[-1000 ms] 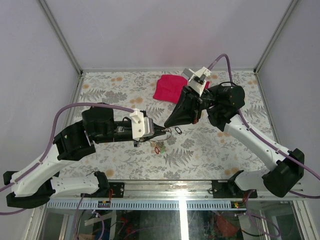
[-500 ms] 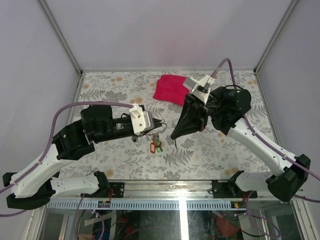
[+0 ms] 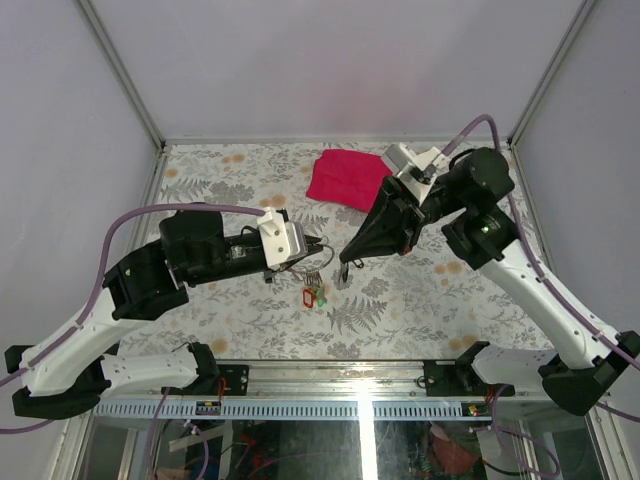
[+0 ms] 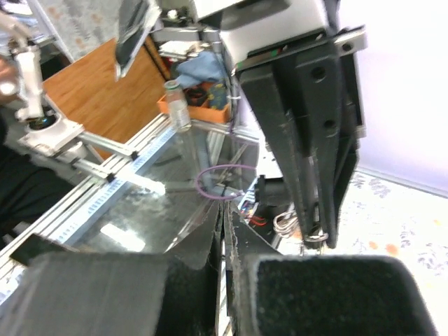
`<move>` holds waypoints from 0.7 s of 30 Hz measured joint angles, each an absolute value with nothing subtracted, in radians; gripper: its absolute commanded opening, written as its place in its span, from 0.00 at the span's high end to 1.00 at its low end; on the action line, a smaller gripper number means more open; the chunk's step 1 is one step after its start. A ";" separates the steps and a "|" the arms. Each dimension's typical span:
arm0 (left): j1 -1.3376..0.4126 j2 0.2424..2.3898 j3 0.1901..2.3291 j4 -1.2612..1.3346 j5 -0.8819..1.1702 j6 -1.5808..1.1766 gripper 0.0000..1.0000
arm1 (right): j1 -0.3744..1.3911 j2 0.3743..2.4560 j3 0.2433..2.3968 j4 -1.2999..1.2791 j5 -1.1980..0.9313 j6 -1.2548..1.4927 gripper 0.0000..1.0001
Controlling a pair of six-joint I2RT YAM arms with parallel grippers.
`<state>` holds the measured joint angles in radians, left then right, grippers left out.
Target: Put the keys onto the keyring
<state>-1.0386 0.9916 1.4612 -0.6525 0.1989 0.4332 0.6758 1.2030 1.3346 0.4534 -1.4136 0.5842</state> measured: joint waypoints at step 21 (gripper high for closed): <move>-1.039 0.969 1.480 -0.660 0.238 0.443 1.00 | 0.667 1.229 1.540 -0.273 -1.191 -0.059 1.00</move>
